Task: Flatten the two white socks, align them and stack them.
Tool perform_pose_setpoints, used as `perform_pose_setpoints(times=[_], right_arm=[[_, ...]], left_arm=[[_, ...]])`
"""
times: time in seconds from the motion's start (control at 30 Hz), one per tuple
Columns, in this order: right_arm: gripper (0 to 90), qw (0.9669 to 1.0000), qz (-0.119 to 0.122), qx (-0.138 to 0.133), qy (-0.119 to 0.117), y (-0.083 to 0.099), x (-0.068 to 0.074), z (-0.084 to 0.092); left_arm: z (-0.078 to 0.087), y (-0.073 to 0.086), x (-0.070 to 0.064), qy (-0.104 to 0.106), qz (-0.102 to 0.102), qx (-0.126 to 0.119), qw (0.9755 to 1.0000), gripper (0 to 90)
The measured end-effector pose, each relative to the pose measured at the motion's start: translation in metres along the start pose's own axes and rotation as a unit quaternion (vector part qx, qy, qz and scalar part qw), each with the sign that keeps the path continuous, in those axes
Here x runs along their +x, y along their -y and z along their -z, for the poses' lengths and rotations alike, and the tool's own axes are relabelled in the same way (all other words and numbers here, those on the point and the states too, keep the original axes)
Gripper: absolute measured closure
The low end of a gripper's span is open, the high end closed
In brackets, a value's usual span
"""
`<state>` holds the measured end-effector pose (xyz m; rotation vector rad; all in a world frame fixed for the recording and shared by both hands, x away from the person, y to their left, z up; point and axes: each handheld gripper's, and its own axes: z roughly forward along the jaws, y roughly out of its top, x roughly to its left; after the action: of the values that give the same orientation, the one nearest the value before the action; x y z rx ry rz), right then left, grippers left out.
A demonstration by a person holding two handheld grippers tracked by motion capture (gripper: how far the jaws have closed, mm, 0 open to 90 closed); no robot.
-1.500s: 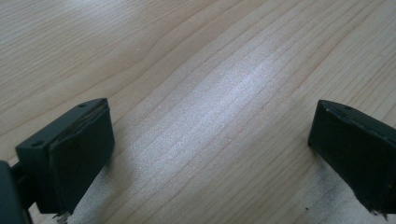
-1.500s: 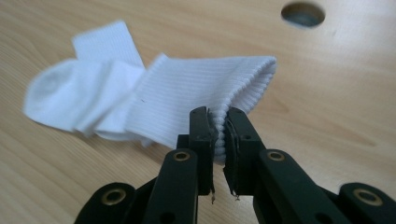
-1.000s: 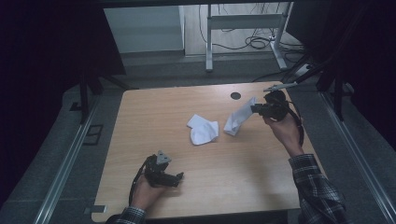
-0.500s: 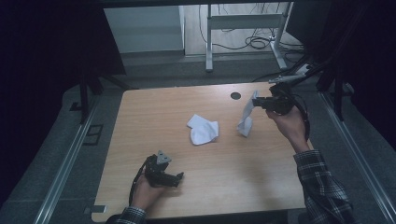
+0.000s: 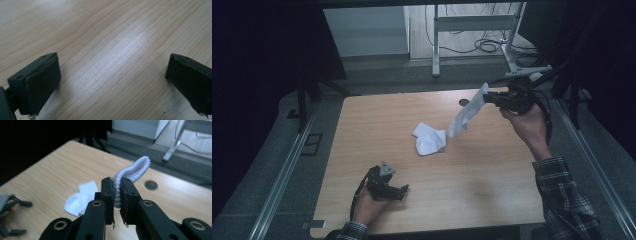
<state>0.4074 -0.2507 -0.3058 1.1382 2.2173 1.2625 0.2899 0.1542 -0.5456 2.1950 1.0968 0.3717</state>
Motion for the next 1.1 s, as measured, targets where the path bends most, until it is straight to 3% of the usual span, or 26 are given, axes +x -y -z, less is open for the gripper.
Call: perform_pose_setpoints(times=[0.03, 0.07, 0.1, 0.17, 0.27, 0.3, 0.43, 0.47, 0.53, 0.63, 0.67, 0.73, 0.8, 0.83, 0.93, 0.97, 1.03, 1.07, 1.1], right_arm=[[80.7, 0.9999, -0.009, 0.009, 0.009, 0.013, -0.011, -0.001], [80.7, 0.9999, -0.009, 0.009, 0.009, 0.013, -0.011, -0.001], [80.6, 0.9994, -0.025, 0.019, 0.012, 0.028, -0.024, -0.003], [80.5, 0.9992, -0.029, 0.024, 0.016, 0.034, -0.028, -0.005], [80.2, 0.9973, -0.045, 0.049, 0.032, 0.063, -0.047, -0.01], [80.1, 0.9955, -0.051, 0.066, 0.045, 0.081, -0.058, -0.014], [79.8, 0.9912, -0.07, 0.093, 0.064, 0.116, -0.078, -0.018], [79.8, 0.9912, -0.07, 0.093, 0.064, 0.116, -0.078, -0.018], [79.6, 0.9879, -0.087, 0.106, 0.072, 0.14, -0.09, -0.018], [79.5, 0.986, -0.09, 0.115, 0.081, 0.153, -0.097, -0.018], [79.4, 0.9831, -0.094, 0.129, 0.09, 0.169, -0.104, -0.016], [78.5, 0.9804, -0.097, 0.139, 0.101, 0.183, -0.111, -0.014], [76.8, 0.979, -0.099, 0.144, 0.105, 0.188, -0.115, -0.013], [68.2, 0.9769, -0.101, 0.145, 0.121, 0.196, -0.121, -0.008], [62.7, 0.9765, -0.105, 0.139, 0.127, 0.197, -0.125, -0.002], [61.1, 0.9787, -0.104, 0.127, 0.123, 0.193, -0.124, 0.001], [60.9, 0.9797, -0.103, 0.124, 0.119, 0.191, -0.122, 0.0], [63.4, 0.984, -0.091, 0.116, 0.1, 0.187, -0.112, -0.007], [65.2, 0.9859, -0.086, 0.112, 0.089, 0.185, -0.106, -0.012]], left_arm=[[0.0, 0.0, 0.0, 0.0, 0.002, 0.0, 1.0, 0.0], [0.0, 0.0, 0.0, 0.0, 0.002, 0.0, 1.0, 0.0], [0.0, 0.0, 0.0, 0.0, 0.0, 0.0, 1.0, 0.0], [0.0, 0.0, 0.0, 0.0, 0.0, 0.0, 1.0, 0.0], [0.0, 0.0, 0.0, 0.0, 0.0, 0.002, 1.0, 0.0], [0.0, 0.0, 0.0, 0.0, 0.0, 0.002, 1.0, 0.0], [0.0, 0.0, 0.0, 0.0, 0.0, 0.001, 1.0, 0.0], [0.0, 0.0, 0.0, -0.001, 0.001, 0.002, 1.0, 0.0], [0.0, 0.0, 0.0, -0.001, 0.001, 0.001, 1.0, 0.0], [0.0, 0.0, 0.0, -0.001, 0.001, 0.001, 1.0, 0.0], [0.0, 0.0, 0.0, -0.001, 0.001, 0.001, 1.0, 0.0], [0.0, 0.0, -0.001, -0.002, 0.002, 0.002, 1.0, 0.0], [0.0, 0.0, 0.0, -0.002, 0.001, 0.002, 1.0, 0.0], [0.0, -0.001, 0.0, -0.002, 0.0, 0.002, 1.0, 0.0], [-0.001, -0.001, 0.0, -0.003, 0.002, 0.002, 1.0, 0.0], [-0.001, -0.001, -0.001, -0.003, 0.003, 0.001, 1.0, 0.0], [-0.001, -0.001, -0.001, -0.004, 0.005, 0.001, 1.0, 0.0], [-0.001, -0.001, -0.001, -0.004, 0.004, 0.001, 1.0, 0.0], [-0.001, -0.001, -0.001, -0.004, 0.004, 0.001, 1.0, 0.0]])
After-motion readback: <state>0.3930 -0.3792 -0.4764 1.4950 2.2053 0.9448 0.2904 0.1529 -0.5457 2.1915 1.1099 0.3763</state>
